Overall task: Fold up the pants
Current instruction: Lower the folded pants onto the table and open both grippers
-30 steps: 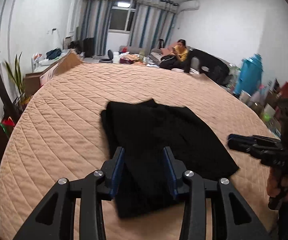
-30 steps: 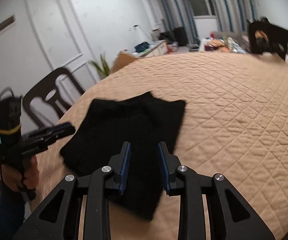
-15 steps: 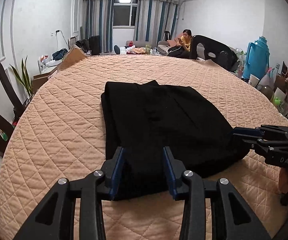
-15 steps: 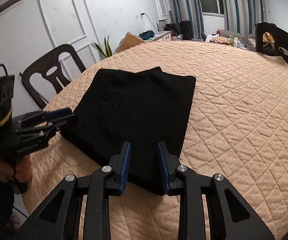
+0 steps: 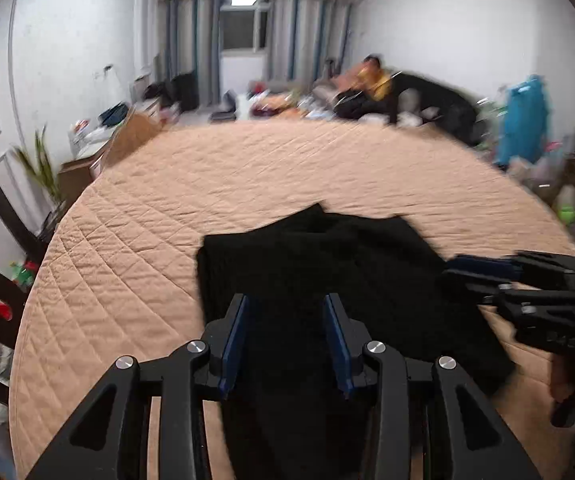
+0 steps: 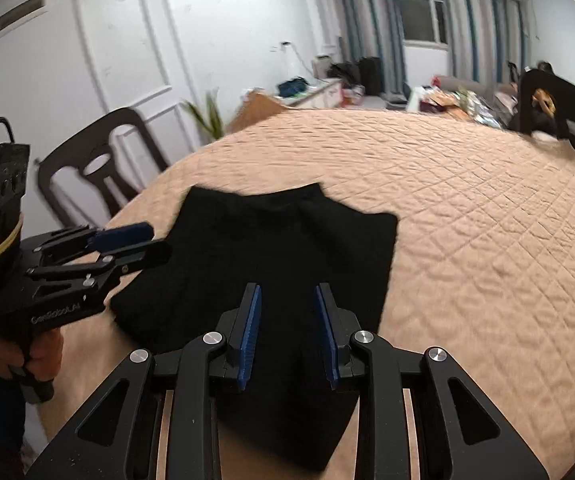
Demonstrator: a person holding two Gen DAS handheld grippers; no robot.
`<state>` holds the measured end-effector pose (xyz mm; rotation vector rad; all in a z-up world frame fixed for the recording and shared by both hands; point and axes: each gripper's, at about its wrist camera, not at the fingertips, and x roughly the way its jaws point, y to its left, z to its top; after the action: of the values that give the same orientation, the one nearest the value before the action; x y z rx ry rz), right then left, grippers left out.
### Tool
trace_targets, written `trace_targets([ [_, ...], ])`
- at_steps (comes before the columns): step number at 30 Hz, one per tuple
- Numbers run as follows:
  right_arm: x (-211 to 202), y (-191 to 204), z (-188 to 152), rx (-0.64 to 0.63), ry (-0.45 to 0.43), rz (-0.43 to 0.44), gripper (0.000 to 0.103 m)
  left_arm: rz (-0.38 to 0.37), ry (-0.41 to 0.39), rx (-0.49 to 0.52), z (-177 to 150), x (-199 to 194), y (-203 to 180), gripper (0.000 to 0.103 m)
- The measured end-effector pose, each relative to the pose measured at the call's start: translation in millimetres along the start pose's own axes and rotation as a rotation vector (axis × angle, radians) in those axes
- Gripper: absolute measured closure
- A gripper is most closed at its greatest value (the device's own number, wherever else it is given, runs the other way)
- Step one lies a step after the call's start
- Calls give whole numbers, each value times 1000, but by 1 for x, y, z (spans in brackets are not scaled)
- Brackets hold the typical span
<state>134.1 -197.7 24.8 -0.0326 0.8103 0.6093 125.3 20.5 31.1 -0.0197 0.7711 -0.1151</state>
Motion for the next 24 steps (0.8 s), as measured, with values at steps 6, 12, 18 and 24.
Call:
trace_targets([
  [6,27,-22,6,97,70,-35,75,8,37,-96,-1,13,18,54],
  [12,-22,16,-30,6,41,0,75,21,8,-32,-41,-34,-5,54],
  [18,-45,32,-78,-46,32,-36,74,-2,-15,-45,-81,-67,-19,53],
  [24,-68,33,-90,-38,20,-55,74,34,4,-51,-90,-71,-24,54],
])
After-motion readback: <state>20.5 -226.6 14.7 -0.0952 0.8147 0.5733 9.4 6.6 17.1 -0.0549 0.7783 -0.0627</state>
